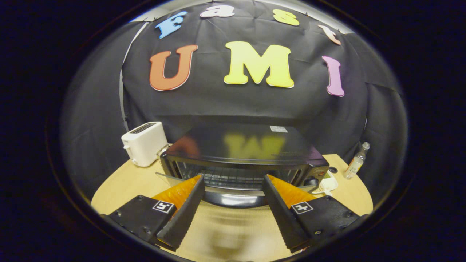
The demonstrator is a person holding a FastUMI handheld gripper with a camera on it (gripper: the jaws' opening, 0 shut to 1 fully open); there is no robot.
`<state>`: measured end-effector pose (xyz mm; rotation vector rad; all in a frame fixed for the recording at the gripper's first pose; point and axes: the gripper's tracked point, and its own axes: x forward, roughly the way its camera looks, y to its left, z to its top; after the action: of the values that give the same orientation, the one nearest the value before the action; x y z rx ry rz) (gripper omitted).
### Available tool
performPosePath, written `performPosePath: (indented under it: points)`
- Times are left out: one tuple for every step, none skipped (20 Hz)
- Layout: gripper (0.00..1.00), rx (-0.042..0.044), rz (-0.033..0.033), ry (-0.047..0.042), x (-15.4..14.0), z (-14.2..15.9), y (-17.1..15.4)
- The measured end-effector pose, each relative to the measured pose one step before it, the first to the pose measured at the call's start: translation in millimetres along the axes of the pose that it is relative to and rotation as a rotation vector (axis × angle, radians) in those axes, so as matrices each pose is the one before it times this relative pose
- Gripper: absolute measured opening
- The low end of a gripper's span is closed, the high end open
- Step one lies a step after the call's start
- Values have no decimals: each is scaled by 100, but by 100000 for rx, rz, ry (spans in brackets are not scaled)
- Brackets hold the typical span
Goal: Open the toaster oven, put the food inside, and close the toaster oven door.
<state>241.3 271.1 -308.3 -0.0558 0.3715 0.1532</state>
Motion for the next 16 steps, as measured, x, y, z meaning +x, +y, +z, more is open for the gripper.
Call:
performPosePath:
  points:
    - [100, -686, -6, 755, -642, -757, -5]
    - [100, -377, 56, 1041, -648, -830, 62]
    - [100, -251, 205, 1165, -505, -862, 19]
    - [100, -119, 243, 1380, -426, -888, 1]
    - [100, 96, 310, 1737, -467, -1013, 16]
    - [100, 332, 351, 1118, -362, -850, 15]
    - [100, 166, 133, 1570, -297, -974, 71]
    - [100, -206, 2, 1414, -254, -884, 58]
    - [100, -130, -19, 1741, -212, -1098, 94]
    - [100, 179, 48, 1681, -103, -997, 24]
    - [100, 20, 188, 1789, -59, -945, 2]
    - [100, 76, 303, 1879, 100, -935, 67]
    - [100, 182, 473, 2558, -1, -1060, 19]
    - [100, 672, 762, 2537, 300, -968, 44]
    - [100, 877, 767, 3197, 428, -1012, -58]
    - [100, 1159, 648, 3444, 486, -747, -41]
